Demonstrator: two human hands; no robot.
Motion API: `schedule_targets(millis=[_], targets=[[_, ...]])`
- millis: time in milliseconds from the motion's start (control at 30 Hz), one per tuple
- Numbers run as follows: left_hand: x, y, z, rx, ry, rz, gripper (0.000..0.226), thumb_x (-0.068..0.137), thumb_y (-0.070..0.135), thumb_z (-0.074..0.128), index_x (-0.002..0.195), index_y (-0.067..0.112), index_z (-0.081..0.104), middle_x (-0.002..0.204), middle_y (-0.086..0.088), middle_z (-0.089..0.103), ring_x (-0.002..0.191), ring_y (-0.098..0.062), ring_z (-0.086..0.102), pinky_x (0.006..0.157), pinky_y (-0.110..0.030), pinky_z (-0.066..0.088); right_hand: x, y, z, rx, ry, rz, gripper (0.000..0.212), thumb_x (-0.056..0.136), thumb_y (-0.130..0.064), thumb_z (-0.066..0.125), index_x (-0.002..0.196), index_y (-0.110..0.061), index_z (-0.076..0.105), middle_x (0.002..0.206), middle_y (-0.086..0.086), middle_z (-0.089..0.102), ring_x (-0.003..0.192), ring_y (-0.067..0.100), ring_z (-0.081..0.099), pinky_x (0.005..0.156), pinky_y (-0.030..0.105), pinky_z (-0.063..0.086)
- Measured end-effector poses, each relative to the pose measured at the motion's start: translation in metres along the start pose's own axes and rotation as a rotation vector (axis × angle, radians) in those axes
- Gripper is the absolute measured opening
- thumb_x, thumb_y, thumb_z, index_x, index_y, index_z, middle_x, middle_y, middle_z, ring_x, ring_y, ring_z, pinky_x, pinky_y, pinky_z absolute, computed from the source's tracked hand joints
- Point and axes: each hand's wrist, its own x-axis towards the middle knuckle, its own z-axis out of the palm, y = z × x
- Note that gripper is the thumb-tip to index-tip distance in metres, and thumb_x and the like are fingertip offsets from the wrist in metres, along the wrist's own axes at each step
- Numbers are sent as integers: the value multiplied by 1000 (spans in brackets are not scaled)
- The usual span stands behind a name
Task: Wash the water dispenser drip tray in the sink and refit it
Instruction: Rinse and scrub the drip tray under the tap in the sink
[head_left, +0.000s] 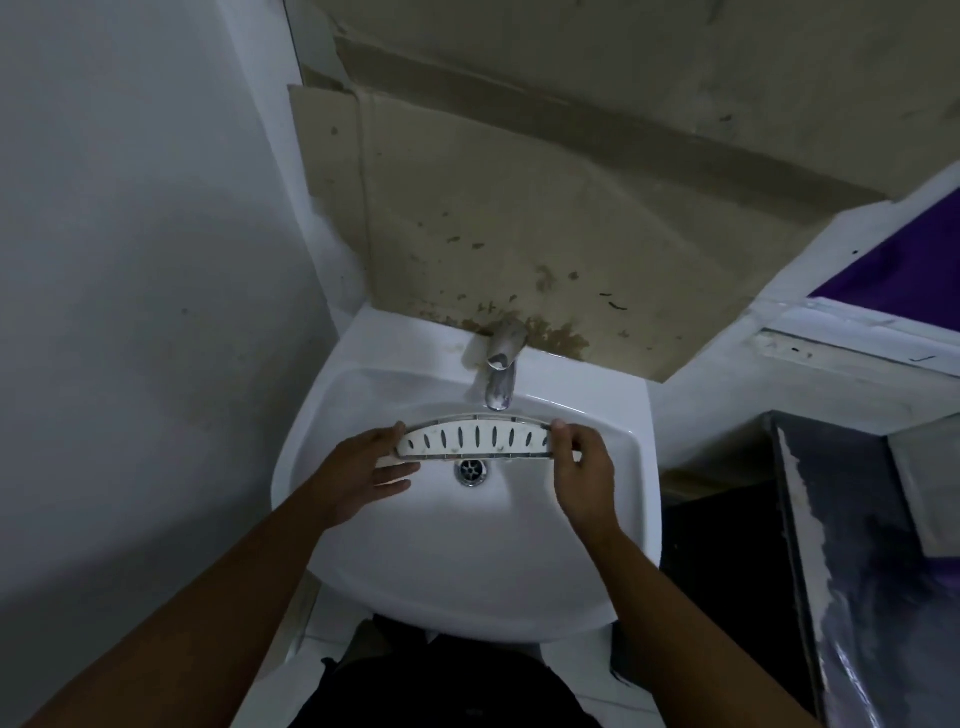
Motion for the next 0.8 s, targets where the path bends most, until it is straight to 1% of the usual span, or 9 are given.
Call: schedule_targets(millis=[67, 167, 267, 400, 500, 567, 633, 700, 800], targets=[[1, -1, -2, 71, 41, 28, 27, 84, 38, 66, 101, 17, 69, 104, -7, 72, 97, -24, 68, 74, -35, 55, -3, 5, 2, -20, -9, 26, 35, 98, -44, 43, 87, -20, 65, 89, 5, 66, 84, 17, 61, 75, 29, 47], [4, -2, -5, 160, 156, 59, 34, 80, 37, 71, 103, 11, 70, 98, -8, 71, 92, -21, 65, 73, -31, 53, -4, 15, 3, -132, -98, 95, 43, 99, -46, 40, 85, -17, 68, 83, 7, 70, 79, 24, 66, 75, 37, 53], [2, -2, -9, 109, 83, 37, 25, 84, 33, 69, 101, 16, 72, 102, -6, 70, 99, -19, 62, 76, -32, 51, -8, 18, 2, -90, -123, 181, 49, 99, -49, 37, 85, -12, 67, 80, 8, 70, 77, 25, 66, 74, 42, 56], [0, -3, -11, 154, 67, 45, 27, 83, 30, 70, 107, 19, 70, 98, -2, 73, 98, -17, 63, 75, -34, 48, -18, 20, 5, -10, -12, 182, 47, 97, -51, 38, 82, -15, 64, 76, 4, 68, 74, 21, 65, 69, 34, 52], [-2, -4, -10, 248, 147, 41, 29, 79, 34, 74, 103, 18, 69, 99, -3, 73, 96, -15, 65, 76, -35, 48, -17, 16, 4, 69, -160, 359, 44, 98, -47, 43, 83, -13, 67, 82, 9, 71, 83, 28, 69, 79, 44, 55], [-3, -5, -12, 239, 144, 44, 29, 78, 34, 75, 101, 18, 69, 100, -2, 72, 97, -15, 64, 79, -38, 48, -17, 15, 3, 97, -181, 381, 40, 98, -45, 45, 81, -16, 68, 85, 11, 71, 86, 29, 69, 83, 46, 54], [-3, -4, -13, 228, 121, 67, 24, 78, 33, 75, 97, 20, 70, 99, -1, 73, 98, -17, 64, 80, -39, 48, -20, 15, 3, 70, -90, 279, 41, 98, -44, 44, 82, -15, 69, 82, 7, 71, 82, 22, 68, 77, 38, 53], [-4, -4, -13, 202, 101, 86, 21, 79, 31, 74, 97, 19, 69, 99, -2, 73, 99, -18, 64, 78, -37, 49, -25, 15, 3, 17, -23, 194, 43, 99, -44, 42, 79, -17, 68, 74, 2, 69, 72, 11, 64, 66, 22, 48], [-3, -3, -11, 227, 105, 72, 25, 80, 31, 73, 100, 17, 67, 103, -6, 71, 97, -18, 64, 78, -35, 50, -30, 19, 4, -19, -43, 211, 42, 99, -44, 42, 79, -18, 67, 67, 0, 68, 64, 4, 62, 56, 13, 39]])
